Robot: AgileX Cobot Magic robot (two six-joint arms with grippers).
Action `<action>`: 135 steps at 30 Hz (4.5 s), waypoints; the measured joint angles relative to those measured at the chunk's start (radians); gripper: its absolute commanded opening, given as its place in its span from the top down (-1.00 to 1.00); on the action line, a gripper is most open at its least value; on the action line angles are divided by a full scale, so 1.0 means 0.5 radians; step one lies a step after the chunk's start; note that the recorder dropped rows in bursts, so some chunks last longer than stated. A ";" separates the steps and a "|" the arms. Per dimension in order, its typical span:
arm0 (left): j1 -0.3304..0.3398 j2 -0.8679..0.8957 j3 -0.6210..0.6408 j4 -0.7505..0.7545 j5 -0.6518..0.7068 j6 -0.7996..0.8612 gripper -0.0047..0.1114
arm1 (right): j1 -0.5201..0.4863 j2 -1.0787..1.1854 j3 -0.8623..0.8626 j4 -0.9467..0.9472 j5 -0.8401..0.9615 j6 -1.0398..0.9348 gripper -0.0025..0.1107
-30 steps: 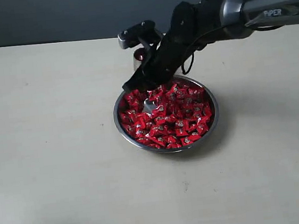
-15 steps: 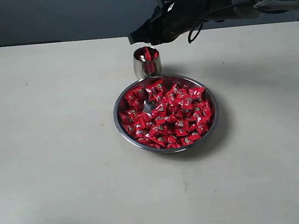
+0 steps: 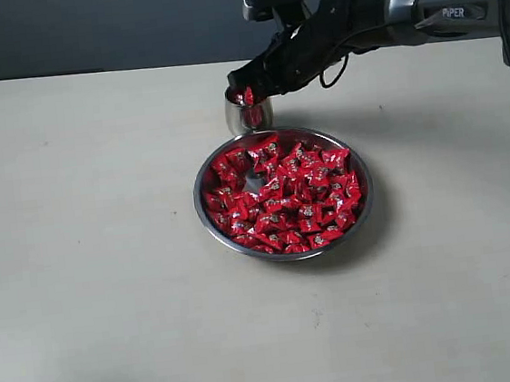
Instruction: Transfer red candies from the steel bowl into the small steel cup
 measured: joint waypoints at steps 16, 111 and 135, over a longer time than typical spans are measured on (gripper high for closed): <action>0.000 0.000 0.000 0.000 0.000 0.000 0.91 | 0.000 -0.045 -0.112 -0.046 0.240 0.000 0.34; 0.000 0.000 0.000 0.000 0.000 0.000 0.91 | -0.721 -4.542 3.399 -0.487 -0.433 0.395 0.96; 0.000 0.000 0.000 0.000 0.000 0.000 0.91 | -0.929 -4.546 3.435 -0.556 -0.160 0.395 0.96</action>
